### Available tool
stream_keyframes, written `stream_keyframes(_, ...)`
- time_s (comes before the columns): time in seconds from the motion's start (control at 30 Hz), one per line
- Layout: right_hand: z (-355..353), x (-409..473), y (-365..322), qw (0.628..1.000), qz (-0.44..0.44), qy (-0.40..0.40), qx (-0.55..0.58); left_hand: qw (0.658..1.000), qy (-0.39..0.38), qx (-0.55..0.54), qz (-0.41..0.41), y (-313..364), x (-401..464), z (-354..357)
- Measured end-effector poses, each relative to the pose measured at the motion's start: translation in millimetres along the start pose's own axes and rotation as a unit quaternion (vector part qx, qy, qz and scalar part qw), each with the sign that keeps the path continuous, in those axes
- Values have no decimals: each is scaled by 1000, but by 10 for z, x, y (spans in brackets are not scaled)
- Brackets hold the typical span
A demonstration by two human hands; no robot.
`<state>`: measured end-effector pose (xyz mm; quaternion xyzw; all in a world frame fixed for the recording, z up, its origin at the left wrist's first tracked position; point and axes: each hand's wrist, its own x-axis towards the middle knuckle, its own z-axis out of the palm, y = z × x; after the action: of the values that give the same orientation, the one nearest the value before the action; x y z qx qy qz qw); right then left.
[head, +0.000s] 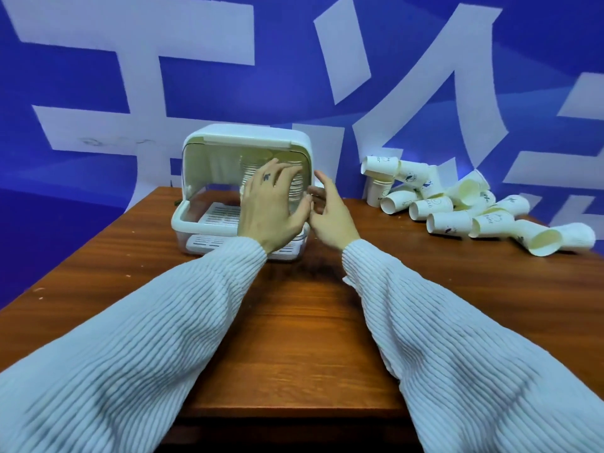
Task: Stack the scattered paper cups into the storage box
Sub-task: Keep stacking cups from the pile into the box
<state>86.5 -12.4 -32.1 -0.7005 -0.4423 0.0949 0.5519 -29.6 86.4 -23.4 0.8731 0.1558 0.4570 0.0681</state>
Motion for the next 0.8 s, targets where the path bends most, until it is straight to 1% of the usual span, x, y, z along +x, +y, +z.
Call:
stream_keyframes(0.1,-399,-162,176,998,24,58,-30,996,18,-85,34,445,-23,349)
stream_keyframes(0.17,-710,-262,322,993,45,94,-60,991,2,-131,33,744,-44,613)
stream_keyframes(0.33,-1543,-489,727,970,112,173,-126,976,-85,-202,8,1413,-91,1216)
stream_keyframes(0.5,-2221,-595,1039,930,180,247,-204,958,-171,-231,-3,1834,-75,1621)
stream_keyframes(0.57,-2383,-536,1199,920,198,270,-201,946,-234,-225,-19,1898,-52,1762)
stream_keyframes(0.63,-2479,-463,1311,919,216,278,-177,929,-291,-224,-45,1909,-51,1859)
stream_keyframes(0.7,-2539,-402,1393,921,240,266,-151,921,-305,-233,-68,1883,-72,1915)
stream_keyframes(0.8,-2583,-326,1494,918,267,264,-125,916,-304,-244,-93,1823,-87,1948)
